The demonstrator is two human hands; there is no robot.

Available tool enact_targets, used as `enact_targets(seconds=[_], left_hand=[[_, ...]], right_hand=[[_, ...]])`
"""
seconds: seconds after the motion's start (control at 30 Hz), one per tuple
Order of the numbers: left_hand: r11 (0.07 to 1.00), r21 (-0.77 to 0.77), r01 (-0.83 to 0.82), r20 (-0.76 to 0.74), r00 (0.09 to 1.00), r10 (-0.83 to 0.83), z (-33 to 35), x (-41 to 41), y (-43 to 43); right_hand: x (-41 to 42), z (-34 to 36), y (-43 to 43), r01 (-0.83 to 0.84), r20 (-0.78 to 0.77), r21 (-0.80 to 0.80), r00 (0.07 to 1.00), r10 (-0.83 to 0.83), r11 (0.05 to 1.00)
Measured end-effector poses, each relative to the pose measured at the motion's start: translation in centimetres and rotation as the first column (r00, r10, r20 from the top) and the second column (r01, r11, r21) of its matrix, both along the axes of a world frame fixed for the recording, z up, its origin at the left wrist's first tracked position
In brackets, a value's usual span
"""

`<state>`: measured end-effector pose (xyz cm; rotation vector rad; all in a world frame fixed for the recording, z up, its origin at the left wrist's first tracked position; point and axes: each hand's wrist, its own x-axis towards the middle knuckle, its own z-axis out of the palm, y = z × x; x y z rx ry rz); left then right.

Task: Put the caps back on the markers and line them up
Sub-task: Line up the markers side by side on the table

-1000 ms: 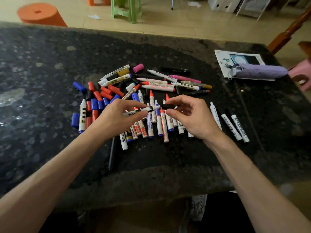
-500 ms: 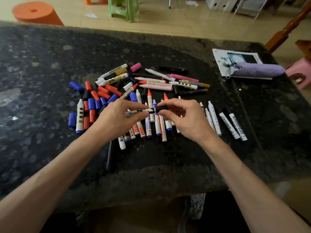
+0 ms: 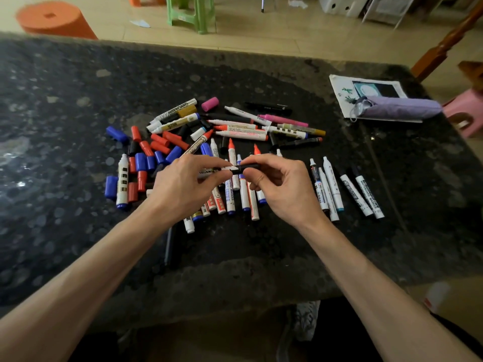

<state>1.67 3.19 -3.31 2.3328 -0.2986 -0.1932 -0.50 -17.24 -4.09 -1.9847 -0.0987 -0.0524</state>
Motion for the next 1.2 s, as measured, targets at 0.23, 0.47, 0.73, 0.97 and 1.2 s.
enact_targets(seconds=[0.23, 0.47, 0.73, 0.97, 1.2], left_hand=[[0.962, -0.244, 0.123, -0.089, 0.985, -0.148, -0.6, -0.1, -2.1], [0.973, -0.200, 0.112, -0.015, 0.993, -0.117, -0.5, 0.8, -2.2], [0.969, -0.222, 0.107, -0.009, 0.994, -0.112, -0.2, 1.0, -2.1], [0.974, -0.188, 0.128, -0.030, 0.990, -0.136, -0.1, 0.7, -2.1], [0.979, -0.180, 0.093, -0.042, 0.994, -0.102, 0.1, 0.7, -1.5]], right_hand=[[0.1, 0.5, -0.7, 0.189, -0.274, 0.519, 0.961, -0.047, 0.834], [0.9, 0.7, -10.6, 0.521, -0.134, -0.055, 0.842, -0.523, 0.852], [0.2, -0.7, -15.7, 0.365, -0.025, -0.622, 0.875, -0.484, 0.692], [1.3, -2.5, -15.4, 0.354, 0.055, -0.690, 0.895, -0.442, 0.631], [3.4, -3.0, -13.6, 0.345, 0.128, -0.736, 0.916, -0.380, 0.583]])
